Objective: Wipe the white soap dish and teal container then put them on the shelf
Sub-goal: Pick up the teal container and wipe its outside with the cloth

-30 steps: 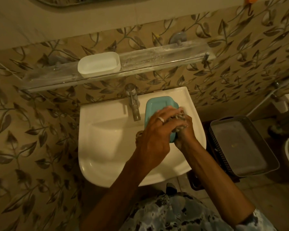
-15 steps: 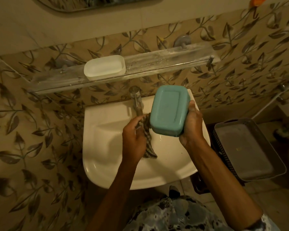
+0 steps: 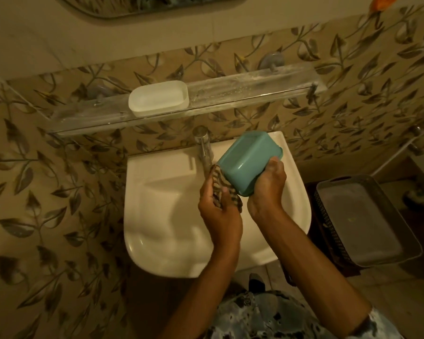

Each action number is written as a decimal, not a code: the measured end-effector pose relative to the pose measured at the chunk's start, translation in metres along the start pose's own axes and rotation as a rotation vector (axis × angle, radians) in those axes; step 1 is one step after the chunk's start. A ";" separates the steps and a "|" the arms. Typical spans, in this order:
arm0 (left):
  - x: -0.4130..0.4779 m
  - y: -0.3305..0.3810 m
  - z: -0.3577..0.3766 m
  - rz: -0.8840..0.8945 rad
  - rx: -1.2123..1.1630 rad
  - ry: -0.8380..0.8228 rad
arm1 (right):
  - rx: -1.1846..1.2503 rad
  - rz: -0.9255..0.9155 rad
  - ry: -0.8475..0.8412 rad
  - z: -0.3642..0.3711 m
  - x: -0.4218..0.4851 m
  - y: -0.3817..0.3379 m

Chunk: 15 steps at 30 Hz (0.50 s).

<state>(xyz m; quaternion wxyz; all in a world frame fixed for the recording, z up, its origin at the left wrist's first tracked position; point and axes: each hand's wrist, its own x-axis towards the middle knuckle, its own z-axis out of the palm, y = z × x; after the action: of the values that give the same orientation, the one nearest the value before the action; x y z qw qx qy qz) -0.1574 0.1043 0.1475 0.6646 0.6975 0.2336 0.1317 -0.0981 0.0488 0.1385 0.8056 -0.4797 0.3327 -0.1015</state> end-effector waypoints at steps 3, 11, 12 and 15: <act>-0.016 -0.004 -0.003 0.174 0.088 -0.146 | -0.025 -0.031 -0.006 -0.003 0.008 -0.006; 0.006 -0.022 -0.050 -0.077 0.065 -0.320 | -0.273 -0.057 -0.315 -0.033 0.029 -0.025; 0.014 -0.022 -0.055 -0.193 -0.014 -0.279 | -0.387 -0.129 -0.355 -0.038 0.028 -0.026; 0.035 -0.019 -0.062 -0.490 -0.233 -0.191 | -0.645 -0.415 -0.540 -0.050 0.019 -0.023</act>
<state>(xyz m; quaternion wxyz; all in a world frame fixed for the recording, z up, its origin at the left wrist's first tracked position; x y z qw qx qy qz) -0.1614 0.1756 0.1294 0.7711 0.5486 0.3148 -0.0731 -0.1114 -0.0076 0.1335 0.6358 -0.7712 0.0229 -0.0235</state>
